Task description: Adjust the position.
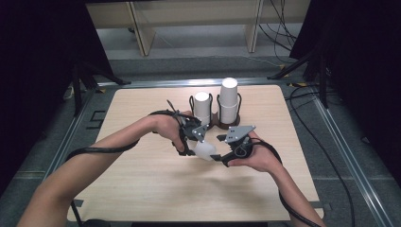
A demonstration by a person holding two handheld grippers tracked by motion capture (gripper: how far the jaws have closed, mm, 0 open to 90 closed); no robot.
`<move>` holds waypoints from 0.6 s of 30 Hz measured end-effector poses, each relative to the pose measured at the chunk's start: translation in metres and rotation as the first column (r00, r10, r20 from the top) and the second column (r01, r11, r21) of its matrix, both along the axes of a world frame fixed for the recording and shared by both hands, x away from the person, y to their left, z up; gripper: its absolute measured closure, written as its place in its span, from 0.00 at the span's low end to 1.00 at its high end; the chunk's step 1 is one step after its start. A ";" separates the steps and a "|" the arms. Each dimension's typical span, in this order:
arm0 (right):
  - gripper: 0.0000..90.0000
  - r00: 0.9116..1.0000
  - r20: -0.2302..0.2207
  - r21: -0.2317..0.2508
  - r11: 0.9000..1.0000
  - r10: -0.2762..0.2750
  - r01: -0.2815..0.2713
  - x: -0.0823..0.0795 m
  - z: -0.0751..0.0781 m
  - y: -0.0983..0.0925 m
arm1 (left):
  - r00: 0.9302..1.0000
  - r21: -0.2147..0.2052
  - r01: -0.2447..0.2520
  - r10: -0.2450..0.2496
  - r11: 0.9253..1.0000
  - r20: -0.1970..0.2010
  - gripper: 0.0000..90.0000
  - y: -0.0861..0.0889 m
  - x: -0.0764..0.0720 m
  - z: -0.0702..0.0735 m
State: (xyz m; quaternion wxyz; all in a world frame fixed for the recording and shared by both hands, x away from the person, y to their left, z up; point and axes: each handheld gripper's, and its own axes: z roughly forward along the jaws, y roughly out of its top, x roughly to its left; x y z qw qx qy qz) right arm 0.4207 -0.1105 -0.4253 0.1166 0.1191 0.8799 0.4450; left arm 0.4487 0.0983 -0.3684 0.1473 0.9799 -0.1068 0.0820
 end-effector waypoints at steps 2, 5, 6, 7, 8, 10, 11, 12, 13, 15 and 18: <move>0.27 1.000 -0.006 -0.003 1.000 0.006 -0.006 0.000 0.000 0.003 | 1.000 0.006 0.001 -0.001 1.000 -0.002 0.37 0.000 0.000 0.000; 0.27 1.000 -0.012 -0.008 1.000 0.011 -0.011 0.001 0.000 0.007 | 1.000 0.035 0.022 -0.022 0.999 0.007 0.37 -0.001 0.000 0.002; 0.27 1.000 -0.010 -0.009 1.000 0.016 -0.016 0.001 0.000 0.009 | 1.000 0.012 0.007 -0.007 1.000 -0.002 0.37 -0.002 -0.001 0.000; 0.27 1.000 -0.008 -0.011 1.000 0.017 -0.017 0.002 -0.001 0.010 | 1.000 0.023 0.017 -0.017 1.000 0.002 0.37 -0.002 -0.001 0.001; 0.27 1.000 -0.015 -0.009 1.000 0.020 -0.020 0.002 -0.001 0.012 | 1.000 0.033 0.027 -0.027 0.999 0.005 0.37 -0.003 -0.001 0.002; 0.27 1.000 -0.015 -0.014 1.000 0.021 -0.022 0.002 -0.001 0.014 | 1.000 0.015 0.011 -0.011 1.000 -0.004 0.37 -0.003 -0.002 0.001; 0.27 1.000 -0.014 -0.019 1.000 0.024 -0.024 0.003 -0.001 0.016 | 1.000 0.024 0.019 -0.019 1.000 0.000 0.37 -0.004 -0.002 0.001; 0.27 0.999 -0.004 -0.022 0.999 0.033 -0.034 0.004 -0.002 0.017 | 1.000 0.039 0.028 -0.028 0.999 0.003 0.37 -0.004 -0.001 0.002; 0.27 0.999 -0.017 -0.020 0.999 0.028 -0.028 0.003 -0.002 0.019 | 1.000 0.024 0.016 -0.016 1.000 -0.003 0.37 -0.004 -0.002 0.002; 0.27 0.999 -0.018 -0.025 0.999 0.034 -0.035 0.003 -0.003 0.021 | 1.000 0.036 0.027 -0.027 0.999 0.004 0.37 -0.004 -0.002 0.003; 0.27 0.999 0.008 -0.036 0.998 0.054 -0.054 0.005 -0.003 0.024 | 1.000 0.036 0.029 -0.029 0.999 0.003 0.37 -0.005 -0.002 0.003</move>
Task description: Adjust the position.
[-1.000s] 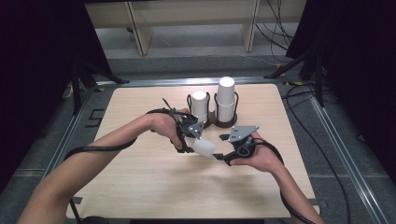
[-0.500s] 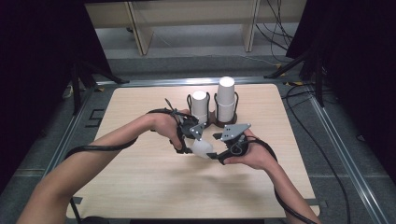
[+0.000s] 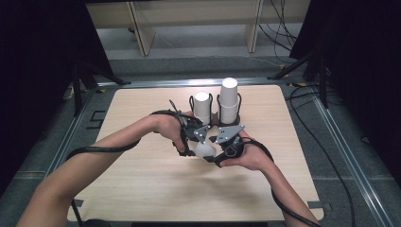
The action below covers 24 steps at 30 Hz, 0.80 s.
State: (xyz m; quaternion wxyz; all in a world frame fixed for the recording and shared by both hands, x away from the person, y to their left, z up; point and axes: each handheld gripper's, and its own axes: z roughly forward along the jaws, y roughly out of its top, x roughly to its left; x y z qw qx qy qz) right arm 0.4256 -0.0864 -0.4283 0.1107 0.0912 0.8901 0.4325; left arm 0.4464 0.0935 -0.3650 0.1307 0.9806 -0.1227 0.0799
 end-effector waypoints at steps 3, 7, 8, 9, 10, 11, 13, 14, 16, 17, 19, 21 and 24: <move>0.28 1.000 -0.016 -0.004 1.000 -0.006 0.006 -0.001 -0.001 0.003 | 1.000 -0.008 -0.005 0.005 1.000 -0.007 0.37 -0.001 -0.001 0.000; 0.28 1.000 -0.025 -0.015 1.000 0.007 -0.007 -0.001 -0.003 0.007 | 1.000 -0.010 0.005 -0.005 1.000 0.001 0.37 -0.002 -0.002 0.001; 0.28 0.999 -0.043 -0.017 1.000 0.006 -0.007 -0.001 -0.004 0.008 | 0.999 0.003 0.029 -0.030 1.000 0.017 0.37 -0.003 -0.001 0.002; 0.28 1.000 -0.025 -0.020 1.000 0.012 -0.013 0.000 -0.005 0.009 | 1.000 0.008 0.023 -0.023 1.000 0.005 0.37 -0.003 -0.002 0.002; 0.28 0.999 -0.037 -0.025 1.000 0.011 -0.012 -0.001 -0.005 0.010 | 1.000 0.010 0.027 -0.027 1.000 0.005 0.37 -0.003 -0.002 0.002; 0.29 0.999 -0.030 -0.024 1.000 0.017 -0.018 0.000 -0.006 0.011 | 0.999 0.015 0.037 -0.037 0.999 0.011 0.37 -0.004 -0.002 0.003; 0.29 0.999 -0.024 -0.027 0.999 0.029 -0.030 0.001 -0.007 0.013 | 1.000 0.006 0.030 -0.030 1.000 0.006 0.37 -0.004 -0.003 0.003; 0.29 0.998 -0.053 -0.024 1.000 0.015 -0.016 -0.001 -0.008 0.013 | 0.999 0.009 0.033 -0.033 0.999 0.008 0.37 -0.005 -0.003 0.003; 0.30 0.999 -0.024 -0.028 0.999 0.034 -0.035 0.001 -0.008 0.014 | 1.000 -0.019 0.007 -0.007 1.000 -0.013 0.37 -0.005 -0.006 0.001; 0.30 0.999 -0.027 -0.029 0.999 0.033 -0.033 0.001 -0.008 0.015 | 1.000 -0.012 0.014 -0.014 1.000 -0.008 0.37 -0.005 -0.005 0.002; 0.31 0.999 -0.039 -0.026 0.999 0.026 -0.027 0.000 -0.009 0.015 | 1.000 0.007 0.029 -0.029 1.000 0.000 0.37 -0.006 -0.005 0.003; 0.32 0.999 -0.049 -0.027 0.999 0.020 -0.022 -0.001 -0.010 0.016 | 0.999 0.011 0.036 -0.036 0.999 0.005 0.37 -0.006 -0.005 0.003; 0.33 0.998 -0.057 -0.029 0.999 0.023 -0.024 -0.001 -0.010 0.016 | 1.000 -0.002 0.028 -0.028 1.000 -0.002 0.37 -0.006 -0.006 0.003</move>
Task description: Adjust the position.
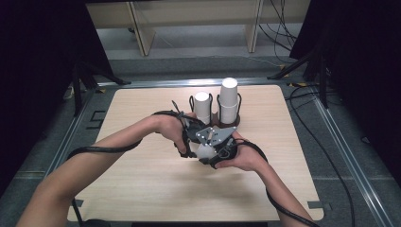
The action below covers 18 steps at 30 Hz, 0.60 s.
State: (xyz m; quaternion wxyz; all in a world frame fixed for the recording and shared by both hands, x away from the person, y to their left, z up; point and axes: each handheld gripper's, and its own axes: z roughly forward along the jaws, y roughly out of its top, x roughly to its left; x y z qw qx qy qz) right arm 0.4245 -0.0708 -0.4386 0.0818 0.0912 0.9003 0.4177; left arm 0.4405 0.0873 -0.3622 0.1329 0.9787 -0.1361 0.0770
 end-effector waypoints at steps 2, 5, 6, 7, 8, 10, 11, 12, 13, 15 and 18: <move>0.34 1.000 0.010 -0.005 1.000 0.002 -0.002 0.001 0.000 0.000 | 1.000 0.014 0.012 -0.012 1.000 0.006 0.37 0.000 0.001 0.001; 0.34 1.000 0.016 -0.009 1.000 0.005 -0.005 0.002 -0.001 0.000 | 1.000 0.004 0.005 -0.005 1.000 0.004 0.37 -0.001 -0.001 0.000; 0.34 1.000 0.015 -0.007 1.000 0.004 -0.004 0.001 -0.001 0.000 | 1.000 -0.005 -0.003 0.003 1.000 -0.002 0.37 -0.001 -0.001 0.000; 0.34 1.000 0.024 -0.005 1.000 0.001 -0.001 0.002 -0.001 0.000 | 1.000 0.000 0.001 -0.001 1.000 -0.001 0.37 -0.001 -0.001 0.000; 0.35 1.000 0.024 -0.004 1.000 0.002 -0.002 0.002 -0.001 0.000 | 1.000 0.016 0.014 -0.014 1.000 0.007 0.37 -0.001 0.000 0.001; 0.37 1.000 0.008 -0.003 1.000 0.000 0.000 0.001 -0.002 0.001 | 1.000 0.016 0.013 -0.013 1.000 0.004 0.37 -0.002 -0.001 0.001; 0.38 1.000 0.011 -0.001 1.000 0.002 -0.002 0.001 -0.002 0.001 | 1.000 0.018 0.016 -0.017 1.000 0.008 0.37 -0.002 -0.001 0.001; 0.38 1.000 0.008 0.000 1.000 0.004 -0.004 0.001 -0.002 0.001 | 1.000 0.001 0.005 -0.005 1.000 0.001 0.37 -0.002 -0.002 0.001; 0.38 1.000 0.010 0.003 1.000 0.006 -0.006 0.001 -0.002 0.001 | 1.000 -0.001 0.005 -0.005 1.000 -0.002 0.37 -0.002 -0.003 0.001; 0.39 1.000 0.012 0.006 1.000 0.013 -0.013 0.002 -0.002 0.000 | 1.000 0.010 0.022 -0.022 1.000 0.005 0.37 -0.002 -0.002 0.002; 0.39 0.999 0.032 0.006 1.000 0.015 -0.015 0.001 -0.002 -0.001 | 1.000 -0.031 0.014 -0.014 0.999 -0.010 0.36 -0.001 -0.002 0.001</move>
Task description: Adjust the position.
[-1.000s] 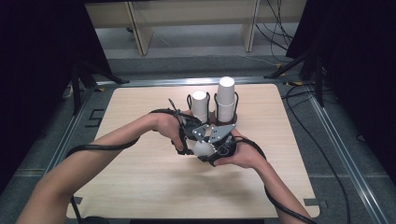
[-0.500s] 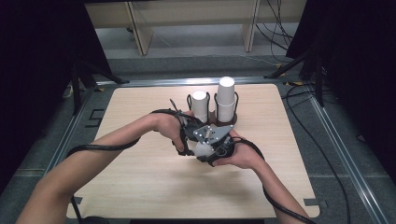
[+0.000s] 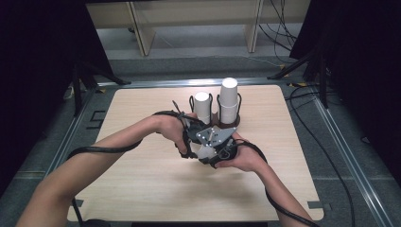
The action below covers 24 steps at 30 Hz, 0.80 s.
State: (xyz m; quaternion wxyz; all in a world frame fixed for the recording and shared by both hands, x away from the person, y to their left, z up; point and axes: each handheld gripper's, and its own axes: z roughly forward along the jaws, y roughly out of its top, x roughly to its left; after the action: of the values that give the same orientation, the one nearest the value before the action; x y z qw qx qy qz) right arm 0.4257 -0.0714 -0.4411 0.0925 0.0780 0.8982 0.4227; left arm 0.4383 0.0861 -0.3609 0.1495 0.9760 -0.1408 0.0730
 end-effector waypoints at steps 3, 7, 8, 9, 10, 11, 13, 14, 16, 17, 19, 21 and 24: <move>0.38 1.000 -0.001 0.007 1.000 0.003 -0.003 -0.002 0.000 -0.003 | 1.000 -0.048 0.021 -0.020 0.999 0.016 0.29 0.002 0.000 -0.001; 0.38 1.000 0.010 0.018 0.999 -0.028 0.028 -0.005 -0.001 -0.010 | 0.998 -0.129 0.032 -0.025 0.991 0.050 0.17 0.009 0.001 -0.001; 0.38 0.999 0.010 0.020 0.999 -0.035 0.035 -0.006 -0.002 -0.012 | 0.998 -0.136 0.037 -0.029 0.990 0.059 0.16 0.010 0.002 0.000; 0.38 0.999 0.014 0.023 0.999 -0.039 0.039 -0.007 -0.002 -0.014 | 0.998 -0.162 0.029 -0.019 0.986 0.062 0.16 0.013 0.001 -0.001; 0.38 0.999 0.016 0.028 0.999 -0.047 0.047 -0.008 -0.003 -0.016 | 0.997 -0.192 0.026 -0.013 0.981 0.070 0.15 0.016 0.001 -0.001; 0.38 0.998 0.021 0.040 0.997 -0.059 0.059 -0.008 -0.004 -0.019 | 0.997 -0.215 0.022 -0.006 0.976 0.074 0.14 0.018 0.001 -0.001; 0.38 0.996 0.021 0.074 0.994 -0.084 0.082 -0.009 -0.005 -0.025 | 0.998 -0.285 0.005 0.014 0.959 0.064 0.14 0.024 -0.001 0.000; 0.38 0.994 0.033 0.091 0.991 -0.100 0.096 -0.009 -0.005 -0.030 | 0.998 -0.308 -0.003 0.022 0.951 0.061 0.14 0.027 -0.002 0.000; 0.38 0.991 0.028 0.107 0.986 -0.131 0.128 -0.011 -0.005 -0.038 | 0.996 -0.348 -0.016 0.045 0.937 0.075 0.13 0.035 -0.003 -0.001; 0.38 0.987 0.031 0.131 0.980 -0.156 0.151 -0.011 -0.005 -0.042 | 0.996 -0.362 -0.023 0.054 0.932 0.077 0.13 0.038 -0.004 -0.002; 0.38 0.983 0.031 0.167 0.970 -0.182 0.174 -0.012 -0.003 -0.049 | 0.992 -0.421 -0.064 0.104 0.905 0.073 0.13 0.046 -0.006 -0.005; 0.38 0.976 0.041 0.200 0.958 -0.216 0.204 -0.013 -0.002 -0.056 | 0.988 -0.457 -0.088 0.137 0.885 0.074 0.13 0.054 -0.008 -0.008; 0.38 0.965 0.045 0.251 0.938 -0.260 0.241 -0.015 -0.001 -0.066 | 0.976 -0.536 -0.151 0.212 0.830 0.053 0.14 0.067 -0.014 -0.015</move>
State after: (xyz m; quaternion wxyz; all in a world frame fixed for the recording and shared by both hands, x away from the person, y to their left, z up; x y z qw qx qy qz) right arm 0.4103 -0.1379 -0.4423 0.1699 0.1861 0.8181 0.5169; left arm 0.4247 0.1533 -0.3760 0.3966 0.9003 -0.0298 0.1768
